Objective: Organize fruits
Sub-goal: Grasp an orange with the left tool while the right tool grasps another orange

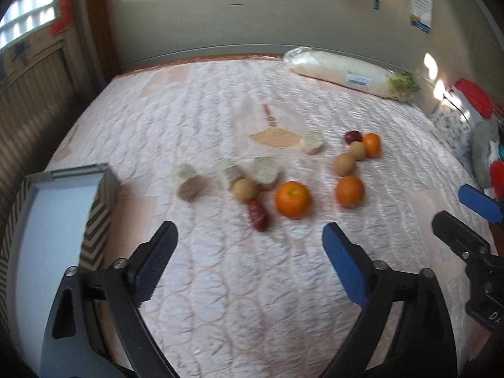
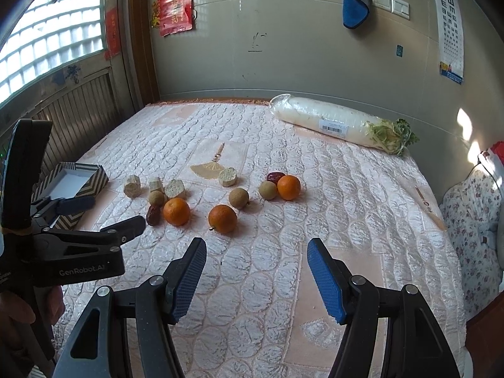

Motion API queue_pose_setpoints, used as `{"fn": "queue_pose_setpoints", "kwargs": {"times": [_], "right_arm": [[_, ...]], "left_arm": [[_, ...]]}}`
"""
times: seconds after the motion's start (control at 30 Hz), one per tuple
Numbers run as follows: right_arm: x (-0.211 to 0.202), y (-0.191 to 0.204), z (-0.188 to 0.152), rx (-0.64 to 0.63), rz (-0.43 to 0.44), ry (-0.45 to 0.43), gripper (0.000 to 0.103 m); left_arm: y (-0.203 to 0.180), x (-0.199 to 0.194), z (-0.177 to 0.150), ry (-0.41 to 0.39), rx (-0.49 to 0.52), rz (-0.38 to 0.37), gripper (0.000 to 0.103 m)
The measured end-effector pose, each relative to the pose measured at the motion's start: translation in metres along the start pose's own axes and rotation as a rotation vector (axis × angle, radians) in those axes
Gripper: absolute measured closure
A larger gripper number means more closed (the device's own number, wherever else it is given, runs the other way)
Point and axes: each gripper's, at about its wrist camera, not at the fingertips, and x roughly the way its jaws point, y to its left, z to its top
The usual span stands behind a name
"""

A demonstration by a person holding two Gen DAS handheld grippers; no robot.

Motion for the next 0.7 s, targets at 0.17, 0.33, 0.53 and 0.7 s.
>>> {"fn": "queue_pose_setpoints", "kwargs": {"times": [0.17,0.33,0.53,0.7], "right_arm": [[0.006,-0.007,0.003,0.022,0.015,0.009,0.038],[0.020,-0.009,0.004,0.027,0.032,0.039,0.038],[0.033,-0.012,0.002,0.032,0.024,0.071,0.038],[0.034,-0.016,0.002,0.037,0.027,0.073,0.038]], "left_arm": [[-0.013,0.013,0.010,0.007,0.033,-0.002,0.011],[-0.020,0.030,0.016,0.039,0.055,-0.002,0.011],[-0.030,0.046,0.018,0.070,0.098,-0.024,0.028],[-0.029,0.050,0.019,0.067,0.096,-0.016,0.057]]}}
